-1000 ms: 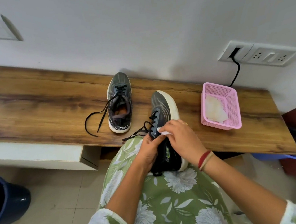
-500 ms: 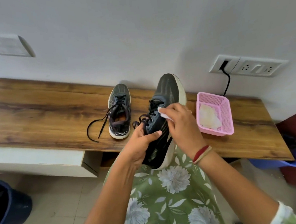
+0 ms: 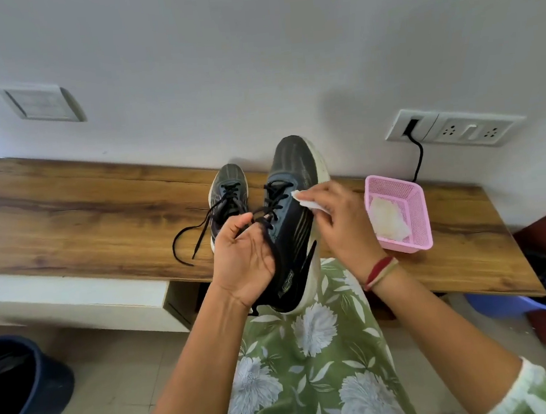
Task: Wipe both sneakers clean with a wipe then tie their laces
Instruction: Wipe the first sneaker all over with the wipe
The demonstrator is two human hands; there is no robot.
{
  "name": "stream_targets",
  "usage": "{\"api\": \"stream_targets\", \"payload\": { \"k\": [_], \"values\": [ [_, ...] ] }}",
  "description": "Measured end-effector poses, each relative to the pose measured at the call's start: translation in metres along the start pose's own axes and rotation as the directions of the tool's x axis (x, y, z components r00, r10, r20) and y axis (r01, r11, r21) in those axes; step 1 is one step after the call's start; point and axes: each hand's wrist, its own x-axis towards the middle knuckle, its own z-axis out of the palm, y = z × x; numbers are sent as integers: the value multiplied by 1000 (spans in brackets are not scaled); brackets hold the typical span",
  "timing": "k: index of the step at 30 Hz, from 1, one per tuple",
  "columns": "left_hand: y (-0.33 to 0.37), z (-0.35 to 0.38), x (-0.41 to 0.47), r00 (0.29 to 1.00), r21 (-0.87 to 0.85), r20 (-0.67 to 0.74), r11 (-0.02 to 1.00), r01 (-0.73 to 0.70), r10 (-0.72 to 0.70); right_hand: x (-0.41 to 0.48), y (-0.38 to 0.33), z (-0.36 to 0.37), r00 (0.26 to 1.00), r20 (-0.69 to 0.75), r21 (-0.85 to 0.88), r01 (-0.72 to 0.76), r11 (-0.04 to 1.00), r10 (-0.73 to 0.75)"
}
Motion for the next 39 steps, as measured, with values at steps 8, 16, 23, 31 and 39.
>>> {"api": "stream_targets", "payload": {
  "k": [8, 16, 23, 31, 39],
  "values": [
    [-3, -2, -5, 998, 84, -66, 996, 7, -1, -43, -20, 8, 977, 124, -7, 173, 985, -171],
    [-8, 14, -7, 995, 151, -95, 988, 29, -15, -4, -8, -7, 1000, 20, -90, 5, 996, -3],
    [-19, 12, -4, 982, 169, -187, 986, 3, 30, -50, -25, 6, 995, 103, 15, 12, 1000, -13],
    [-16, 14, -6, 984, 196, -178, 980, 20, 15, -11, -6, -7, 998, -17, -95, -61, 994, 60],
    [-21, 7, -9, 978, 145, -208, 989, 2, 29, -57, -23, 8, 983, 154, -28, 105, 994, -99]
  ]
}}
